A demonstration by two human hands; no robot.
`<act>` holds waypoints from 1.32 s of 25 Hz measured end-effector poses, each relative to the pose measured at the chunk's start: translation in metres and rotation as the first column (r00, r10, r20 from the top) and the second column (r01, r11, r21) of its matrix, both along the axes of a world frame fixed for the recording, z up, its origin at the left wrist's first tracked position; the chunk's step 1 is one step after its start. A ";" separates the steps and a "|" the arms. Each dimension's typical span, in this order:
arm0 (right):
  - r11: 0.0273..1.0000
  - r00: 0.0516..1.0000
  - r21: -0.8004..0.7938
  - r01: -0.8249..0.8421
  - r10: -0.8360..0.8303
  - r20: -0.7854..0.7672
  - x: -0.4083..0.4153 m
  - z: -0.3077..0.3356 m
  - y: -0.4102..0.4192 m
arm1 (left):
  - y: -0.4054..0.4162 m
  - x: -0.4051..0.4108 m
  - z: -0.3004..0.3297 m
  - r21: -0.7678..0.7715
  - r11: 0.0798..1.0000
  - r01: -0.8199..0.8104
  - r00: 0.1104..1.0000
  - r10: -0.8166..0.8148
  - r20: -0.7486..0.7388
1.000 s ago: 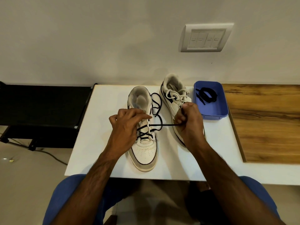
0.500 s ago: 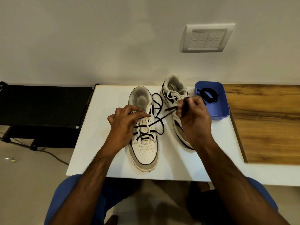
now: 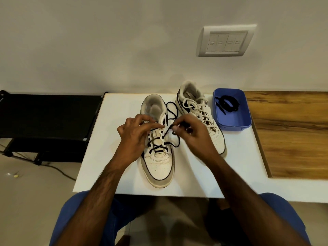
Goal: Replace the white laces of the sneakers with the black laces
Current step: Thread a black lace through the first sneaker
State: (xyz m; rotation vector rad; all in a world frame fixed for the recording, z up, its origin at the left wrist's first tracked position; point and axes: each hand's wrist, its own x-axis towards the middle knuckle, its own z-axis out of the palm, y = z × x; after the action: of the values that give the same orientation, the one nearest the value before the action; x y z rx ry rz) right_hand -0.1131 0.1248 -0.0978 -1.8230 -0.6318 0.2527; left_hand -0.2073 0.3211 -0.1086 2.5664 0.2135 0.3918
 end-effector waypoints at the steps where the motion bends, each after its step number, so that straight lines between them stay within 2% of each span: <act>1: 0.976 0.992 0.212 0.042 -0.015 -0.127 0.005 0.004 -0.006 | 0.000 0.000 0.001 -0.001 1.000 -0.003 1.000 0.003 0.005; 2: 0.921 0.970 0.379 0.086 0.009 -0.242 0.007 0.007 -0.012 | 0.000 0.000 0.001 0.001 1.000 -0.003 1.000 0.003 0.007; 3: 0.875 0.940 0.470 0.118 0.055 -0.338 0.006 0.009 -0.014 | -0.001 0.000 0.001 0.009 1.000 0.002 1.000 -0.002 0.004; 4: 0.868 0.915 0.484 0.116 0.096 -0.392 0.004 0.009 -0.014 | 0.000 0.000 0.001 0.022 1.000 0.011 1.000 -0.011 0.000; 7: 0.956 0.943 0.293 -0.025 0.120 -0.311 0.002 0.008 -0.009 | 0.001 -0.002 -0.002 0.035 0.999 0.022 1.000 -0.022 -0.001; 13: 0.951 0.861 0.296 -0.087 0.221 -0.457 0.008 0.012 -0.018 | -0.003 -0.003 0.000 0.025 0.999 0.039 0.999 -0.039 0.005; 15: 0.973 0.883 0.201 -0.116 0.193 -0.427 0.008 0.016 -0.020 | -0.001 -0.006 -0.001 0.026 0.998 0.055 0.998 -0.055 0.005; 18: 0.997 0.954 -0.025 -0.078 0.068 -0.294 0.017 0.020 -0.031 | 0.005 -0.007 0.000 0.029 0.998 0.059 0.998 -0.059 0.011; 21: 0.996 0.972 -0.094 -0.013 -0.009 -0.233 0.023 0.021 -0.037 | -0.006 -0.008 0.005 0.255 0.966 0.047 0.993 -0.074 0.097; 23: 0.999 0.973 -0.021 0.032 -0.036 -0.228 0.024 0.018 -0.035 | -0.025 -0.009 0.008 0.440 0.893 0.094 0.983 -0.153 0.100; 25: 0.992 0.962 0.096 0.082 -0.053 -0.269 0.024 0.017 -0.031 | -0.043 -0.008 0.005 0.584 0.800 0.136 0.982 -0.186 0.027; 27: 0.964 0.937 0.226 0.141 -0.056 -0.346 0.023 0.015 -0.029 | -0.051 -0.005 0.002 0.607 0.787 0.111 0.992 -0.120 -0.026; 29: 0.951 0.933 0.272 0.147 -0.042 -0.356 0.023 0.015 -0.029 | -0.053 -0.005 0.000 0.492 0.859 0.139 0.990 -0.129 -0.055; 31: 0.961 0.947 0.259 0.093 -0.005 -0.321 0.025 0.013 -0.028 | -0.050 -0.011 0.002 0.181 0.959 0.218 0.975 -0.205 -0.089; 33: 0.988 0.987 0.152 0.008 0.017 -0.161 0.024 0.012 -0.027 | -0.047 -0.016 0.013 -0.182 0.951 0.249 0.958 -0.270 -0.096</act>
State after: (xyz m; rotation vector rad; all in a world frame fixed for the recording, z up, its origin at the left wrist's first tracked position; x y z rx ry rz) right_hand -0.0889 0.0978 -0.0861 -1.6362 -0.5266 0.3434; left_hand -0.2231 0.2737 -0.0953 2.4103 -0.0490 0.1149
